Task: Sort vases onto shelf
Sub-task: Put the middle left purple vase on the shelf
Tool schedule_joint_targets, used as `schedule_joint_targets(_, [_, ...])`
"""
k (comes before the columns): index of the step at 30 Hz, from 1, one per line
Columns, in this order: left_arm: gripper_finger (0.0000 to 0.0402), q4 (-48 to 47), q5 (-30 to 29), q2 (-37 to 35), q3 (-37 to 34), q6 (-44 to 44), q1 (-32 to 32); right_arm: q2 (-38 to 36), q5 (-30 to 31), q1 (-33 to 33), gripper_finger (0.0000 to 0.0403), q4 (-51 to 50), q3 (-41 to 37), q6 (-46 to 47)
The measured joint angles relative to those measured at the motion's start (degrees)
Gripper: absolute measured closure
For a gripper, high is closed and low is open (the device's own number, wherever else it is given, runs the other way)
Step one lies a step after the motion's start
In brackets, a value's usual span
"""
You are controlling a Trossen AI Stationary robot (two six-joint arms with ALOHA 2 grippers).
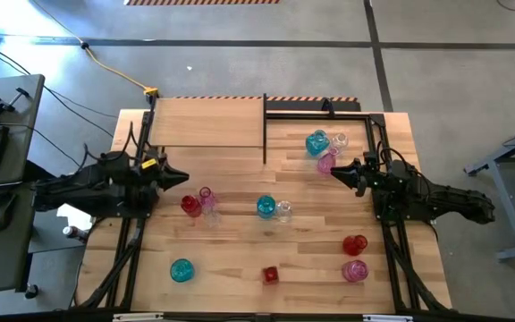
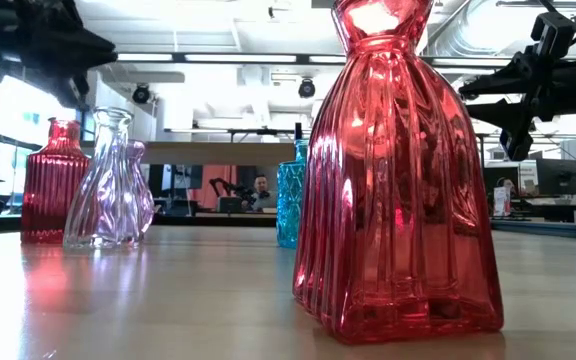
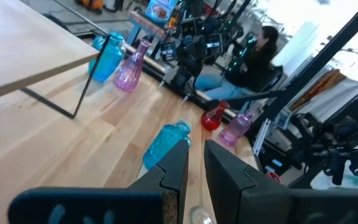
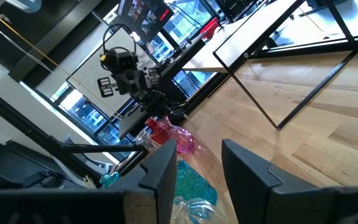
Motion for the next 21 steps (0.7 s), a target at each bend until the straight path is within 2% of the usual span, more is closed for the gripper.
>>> schedule_joint_targets(10, [0.0357,-11.4,-0.7,13.2,14.2,1.4,0.0,0.0,0.0,0.0,0.0286,0.0,0.0,0.0])
schedule_joint_targets(21, [0.0357,-22.8,-3.1,28.2,27.3,8.8,0.0,0.0,0.0,0.0,0.0286,0.0,0.0,0.0])
